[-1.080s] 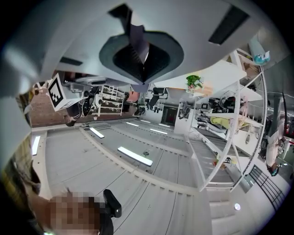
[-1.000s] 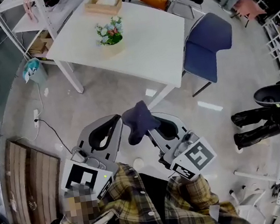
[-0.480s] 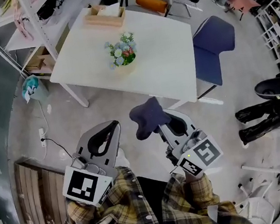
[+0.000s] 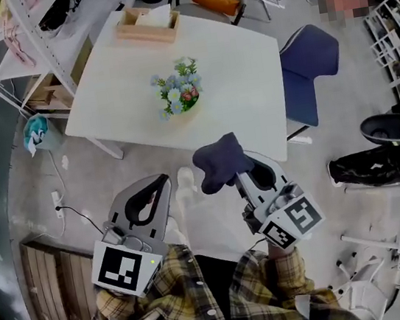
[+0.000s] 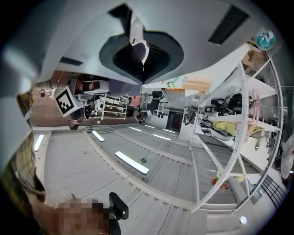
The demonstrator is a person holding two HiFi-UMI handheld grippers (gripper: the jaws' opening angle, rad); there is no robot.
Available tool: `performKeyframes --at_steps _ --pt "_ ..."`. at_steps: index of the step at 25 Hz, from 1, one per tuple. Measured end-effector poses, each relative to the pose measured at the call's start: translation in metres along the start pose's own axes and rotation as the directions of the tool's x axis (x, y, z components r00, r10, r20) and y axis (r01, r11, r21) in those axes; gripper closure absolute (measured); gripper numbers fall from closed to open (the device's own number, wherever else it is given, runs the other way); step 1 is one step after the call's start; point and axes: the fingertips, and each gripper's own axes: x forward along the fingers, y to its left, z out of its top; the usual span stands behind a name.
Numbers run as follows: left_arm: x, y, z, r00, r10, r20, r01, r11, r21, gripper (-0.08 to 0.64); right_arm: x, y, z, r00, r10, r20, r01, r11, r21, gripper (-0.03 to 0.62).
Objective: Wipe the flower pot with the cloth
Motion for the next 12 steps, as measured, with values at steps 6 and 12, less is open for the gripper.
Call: performKeyframes --at_steps 6,12 --pt "0.051 0.041 0.023 0.999 0.030 0.012 -0.030 1.000 0.009 0.551 0.047 -0.050 0.022 1.000 0.007 0.007 -0.007 1.000 -0.009 0.571" --pt "0.106 0.072 0.046 0.998 0.069 0.012 -0.069 0.998 0.016 0.551 0.084 -0.107 0.046 1.000 0.029 -0.002 -0.029 0.999 -0.016 0.571"
